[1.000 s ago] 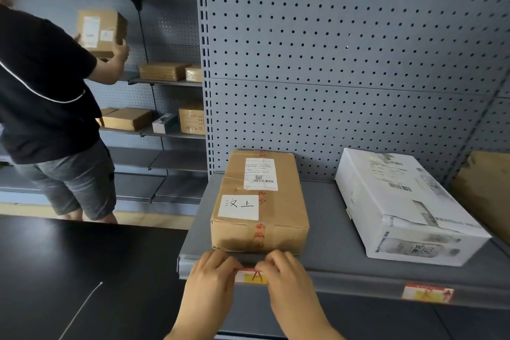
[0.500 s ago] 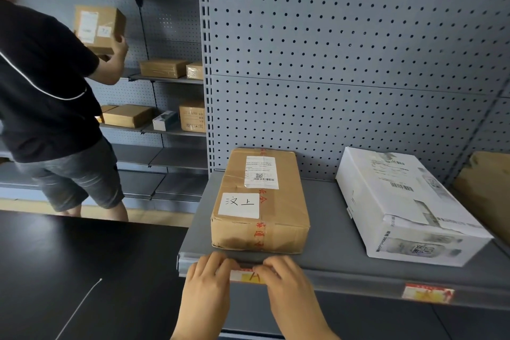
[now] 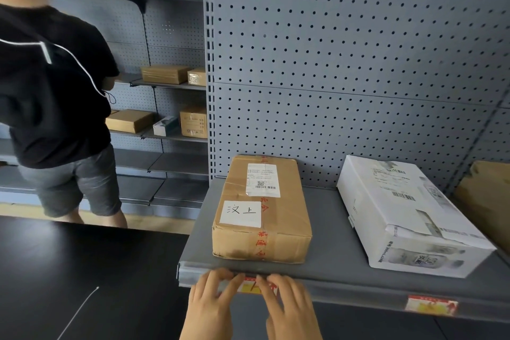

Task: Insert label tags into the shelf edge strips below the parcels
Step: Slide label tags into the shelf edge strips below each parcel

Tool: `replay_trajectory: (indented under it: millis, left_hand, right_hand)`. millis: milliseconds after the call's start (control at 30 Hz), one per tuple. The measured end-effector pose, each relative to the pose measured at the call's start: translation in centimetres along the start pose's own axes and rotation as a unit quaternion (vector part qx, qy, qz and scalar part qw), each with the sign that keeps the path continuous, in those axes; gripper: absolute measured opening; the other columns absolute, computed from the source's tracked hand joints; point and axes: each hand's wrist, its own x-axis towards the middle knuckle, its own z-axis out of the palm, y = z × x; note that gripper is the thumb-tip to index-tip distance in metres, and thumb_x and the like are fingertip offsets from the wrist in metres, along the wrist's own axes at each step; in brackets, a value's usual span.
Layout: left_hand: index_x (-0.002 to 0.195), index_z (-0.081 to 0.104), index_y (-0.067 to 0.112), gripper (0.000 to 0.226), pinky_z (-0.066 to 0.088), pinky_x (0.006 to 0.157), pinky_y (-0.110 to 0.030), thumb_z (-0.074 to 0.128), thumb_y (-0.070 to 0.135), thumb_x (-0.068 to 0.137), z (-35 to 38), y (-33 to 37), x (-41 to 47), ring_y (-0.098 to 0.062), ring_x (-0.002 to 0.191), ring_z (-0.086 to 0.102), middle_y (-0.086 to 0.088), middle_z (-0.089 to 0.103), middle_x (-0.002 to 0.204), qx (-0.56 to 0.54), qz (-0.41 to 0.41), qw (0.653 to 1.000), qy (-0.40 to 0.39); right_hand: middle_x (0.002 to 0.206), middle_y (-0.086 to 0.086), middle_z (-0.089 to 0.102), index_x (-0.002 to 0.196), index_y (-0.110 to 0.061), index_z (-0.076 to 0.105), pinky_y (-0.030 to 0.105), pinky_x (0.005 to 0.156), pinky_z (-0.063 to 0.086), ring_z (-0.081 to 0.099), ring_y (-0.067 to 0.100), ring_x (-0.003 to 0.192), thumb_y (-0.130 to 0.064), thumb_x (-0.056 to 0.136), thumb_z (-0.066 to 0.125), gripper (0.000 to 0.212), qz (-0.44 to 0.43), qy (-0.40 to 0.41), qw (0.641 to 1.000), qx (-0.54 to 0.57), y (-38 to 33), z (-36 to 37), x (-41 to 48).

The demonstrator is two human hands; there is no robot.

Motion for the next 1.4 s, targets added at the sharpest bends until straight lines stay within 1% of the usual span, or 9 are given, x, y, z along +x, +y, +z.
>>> replay_trajectory:
  millis: [133,433,533,633,733,900,1067,1200,1400]
  left_hand:
    - [0.106,0.057,0.031,0.056,0.050,0.061,-0.028,0.030,0.005,0.065,-0.1,0.1,0.1,-0.011,0.085,0.046,0.008,0.046,0.099,-0.008,0.002,0.999,0.039]
    - [0.112,0.056,0.032,0.064,0.053,0.056,-0.031,0.027,0.005,0.063,0.1,0.2,-0.2,-0.013,0.086,0.046,0.005,0.043,0.096,0.002,0.001,1.000,0.002]
    - [0.112,0.056,0.034,0.066,0.050,0.056,-0.026,0.028,0.003,0.059,-0.1,0.4,-0.2,-0.012,0.084,0.044,0.006,0.042,0.095,-0.006,-0.010,1.000,-0.011]
    - [0.111,0.055,0.036,0.068,0.046,0.060,-0.021,0.030,0.002,0.057,0.0,0.6,-0.1,-0.011,0.084,0.043,0.007,0.040,0.095,-0.015,-0.015,1.000,-0.022]
    - [0.110,0.055,0.037,0.065,0.048,0.056,-0.023,0.027,0.008,0.060,-0.1,0.7,0.0,-0.011,0.084,0.043,0.008,0.040,0.094,-0.009,-0.020,0.999,-0.031]
    - [0.109,0.054,0.038,0.064,0.045,0.058,-0.022,0.027,0.009,0.059,-0.7,0.7,0.2,-0.012,0.083,0.044,0.009,0.041,0.095,0.001,-0.011,0.999,-0.042]
    - [0.109,0.055,0.038,0.064,0.047,0.059,-0.022,0.024,0.007,0.061,-0.5,0.8,0.2,-0.009,0.082,0.042,0.009,0.042,0.096,-0.008,-0.020,0.999,-0.035]
    - [0.109,0.054,0.038,0.061,0.043,0.065,-0.019,0.027,0.009,0.063,-0.3,0.9,0.0,-0.009,0.082,0.040,0.008,0.041,0.098,-0.010,-0.027,0.999,-0.043]
    - [0.107,0.056,0.037,0.057,0.045,0.064,-0.018,0.030,0.012,0.063,-0.4,1.2,-0.1,-0.009,0.081,0.040,0.009,0.043,0.098,-0.020,-0.046,0.998,-0.049]
  right_hand:
    - [0.105,0.000,0.049,0.112,-0.022,0.056,0.034,0.087,0.037,0.050,0.018,0.094,-0.006,0.065,0.041,0.052,0.001,0.015,1.000,-0.010,0.0,0.0,0.1]
    - [0.104,-0.001,0.049,0.108,-0.023,0.058,0.034,0.084,0.038,0.050,0.019,0.092,-0.006,0.071,0.040,0.044,0.005,0.051,0.998,-0.028,0.1,0.4,0.2]
    - [0.098,-0.004,0.047,0.092,-0.025,0.069,0.031,0.078,0.037,0.048,0.017,0.085,-0.006,0.070,0.041,0.041,0.019,0.054,0.998,-0.022,0.1,0.2,0.8]
    - [0.087,-0.004,0.052,0.074,-0.025,0.070,0.028,0.071,0.034,0.044,0.015,0.079,-0.004,0.058,0.068,0.027,0.042,0.019,0.999,0.000,0.6,-0.3,1.7]
    - [0.072,-0.005,0.056,0.068,-0.026,0.063,0.026,0.062,0.034,0.046,0.014,0.070,-0.006,0.036,0.088,0.046,0.058,-0.067,0.996,0.028,1.4,-0.2,2.3]
    - [0.071,-0.007,0.053,0.067,-0.025,0.060,0.022,0.056,0.032,0.046,0.013,0.063,0.001,0.034,0.083,0.048,0.030,-0.101,0.992,0.067,1.9,-0.1,2.4]
    - [0.071,-0.009,0.055,0.066,-0.029,0.063,0.018,0.047,0.038,0.047,0.010,0.063,-0.005,0.033,0.087,0.047,0.048,-0.122,0.985,0.110,1.9,-0.6,2.8]
    - [0.073,-0.010,0.054,0.068,-0.031,0.061,0.019,0.048,0.041,0.049,0.011,0.064,-0.006,0.035,0.084,0.048,0.039,-0.131,0.985,0.109,2.1,-0.5,2.8]
    - [0.074,-0.011,0.055,0.069,-0.030,0.061,0.017,0.057,0.038,0.050,0.010,0.067,-0.012,0.048,0.073,0.031,0.034,-0.121,0.985,0.118,2.3,-0.1,2.8]
